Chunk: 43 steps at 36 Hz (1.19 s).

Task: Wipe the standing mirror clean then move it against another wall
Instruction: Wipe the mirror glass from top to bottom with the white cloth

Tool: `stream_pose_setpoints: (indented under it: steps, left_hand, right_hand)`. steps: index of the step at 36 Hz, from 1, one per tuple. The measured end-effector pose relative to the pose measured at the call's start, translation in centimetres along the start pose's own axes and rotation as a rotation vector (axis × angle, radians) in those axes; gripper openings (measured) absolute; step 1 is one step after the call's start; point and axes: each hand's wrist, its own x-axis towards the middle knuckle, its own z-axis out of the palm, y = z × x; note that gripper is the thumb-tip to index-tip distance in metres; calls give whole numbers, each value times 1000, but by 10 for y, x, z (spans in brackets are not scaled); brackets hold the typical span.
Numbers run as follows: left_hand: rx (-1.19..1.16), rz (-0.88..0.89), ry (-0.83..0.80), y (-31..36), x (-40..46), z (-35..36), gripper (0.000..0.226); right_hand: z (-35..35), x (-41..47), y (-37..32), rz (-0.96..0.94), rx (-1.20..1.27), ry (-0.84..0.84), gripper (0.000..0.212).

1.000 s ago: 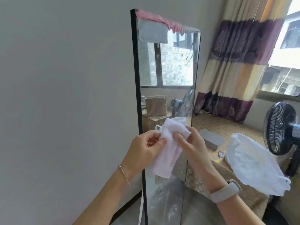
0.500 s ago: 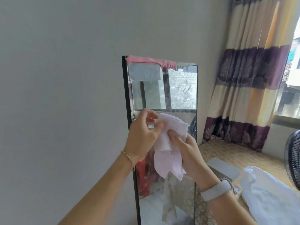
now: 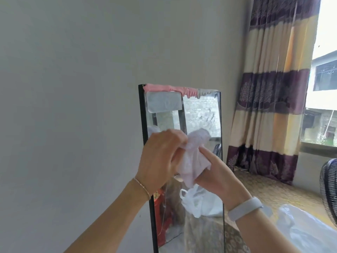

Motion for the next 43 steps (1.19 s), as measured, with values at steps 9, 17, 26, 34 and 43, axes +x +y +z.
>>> stream_pose_setpoints:
  steps: [9, 17, 26, 34, 43]
  left_hand:
    - [-52, 19, -181, -11, -12, 12, 18]
    - [104, -372, 176, -42, 13, -19, 37]
    - [-313, -691, 82, -56, 2, -15, 45]
    - [-378, -698, 111, -65, -4, -15, 42]
    - [-457, -740, 123, -68, -6, -17, 42]
  right_hand:
    - [12, 8, -35, -42, 42, 92, 60]
    - [13, 42, -56, -681, -1003, 764, 15]
    - [22, 100, -39, -1151, -1638, 529, 20]
    - [-35, 44, 17, -834, -1816, 17, 30]
    - [3, 45, -44, -772, -1668, 218, 29]
